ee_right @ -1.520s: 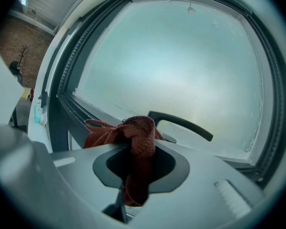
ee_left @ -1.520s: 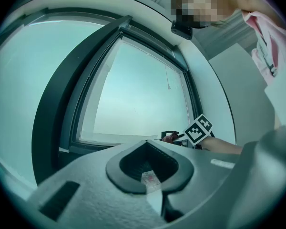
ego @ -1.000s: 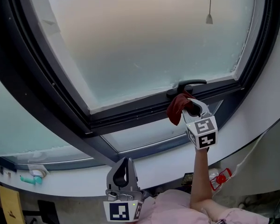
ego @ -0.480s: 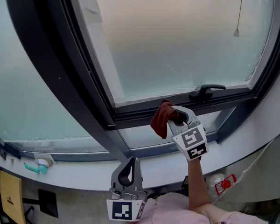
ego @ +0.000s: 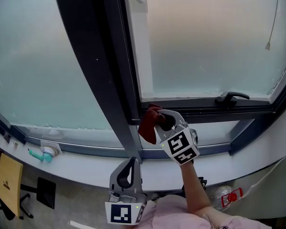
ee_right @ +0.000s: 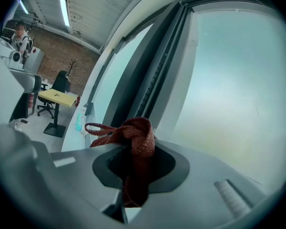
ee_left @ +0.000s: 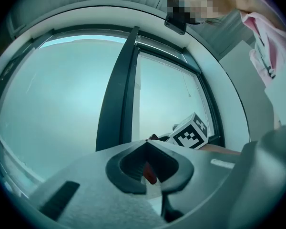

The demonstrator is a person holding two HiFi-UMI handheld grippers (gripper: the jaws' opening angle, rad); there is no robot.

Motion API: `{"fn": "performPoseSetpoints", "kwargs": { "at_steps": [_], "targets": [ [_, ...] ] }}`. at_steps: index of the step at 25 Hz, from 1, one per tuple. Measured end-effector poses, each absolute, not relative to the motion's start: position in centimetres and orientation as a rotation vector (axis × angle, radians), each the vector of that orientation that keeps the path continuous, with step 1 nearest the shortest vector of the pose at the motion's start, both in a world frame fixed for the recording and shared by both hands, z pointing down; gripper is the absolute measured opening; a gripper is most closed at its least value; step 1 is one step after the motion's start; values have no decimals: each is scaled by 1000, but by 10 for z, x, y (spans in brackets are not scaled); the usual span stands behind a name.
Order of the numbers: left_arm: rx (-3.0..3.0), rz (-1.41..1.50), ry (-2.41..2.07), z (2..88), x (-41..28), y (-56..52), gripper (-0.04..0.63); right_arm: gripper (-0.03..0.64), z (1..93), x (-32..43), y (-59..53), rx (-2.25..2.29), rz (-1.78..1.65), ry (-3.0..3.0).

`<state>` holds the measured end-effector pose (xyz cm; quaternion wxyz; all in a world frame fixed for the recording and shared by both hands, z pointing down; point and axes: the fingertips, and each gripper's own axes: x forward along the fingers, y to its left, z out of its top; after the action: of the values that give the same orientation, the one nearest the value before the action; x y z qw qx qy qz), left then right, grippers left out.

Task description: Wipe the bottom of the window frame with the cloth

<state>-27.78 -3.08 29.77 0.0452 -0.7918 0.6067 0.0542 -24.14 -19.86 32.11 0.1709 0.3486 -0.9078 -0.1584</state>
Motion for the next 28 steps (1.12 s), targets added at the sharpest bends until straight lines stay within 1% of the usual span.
{"fn": "performPoseSetpoints", "kwargs": {
  "at_steps": [7, 14, 28],
  "targets": [
    [-2373, 164, 1904, 297, -299, -29, -6, 72, 340, -277, -202, 916, -508, -2504],
    [-2336, 161, 1952, 299, -314, -30, -6, 72, 347, -283, -210, 933, -552, -2451],
    [-2400, 126, 1851, 298, -292, -39, -6, 72, 349, -273, -209, 939, -512, -2503]
  ]
}}
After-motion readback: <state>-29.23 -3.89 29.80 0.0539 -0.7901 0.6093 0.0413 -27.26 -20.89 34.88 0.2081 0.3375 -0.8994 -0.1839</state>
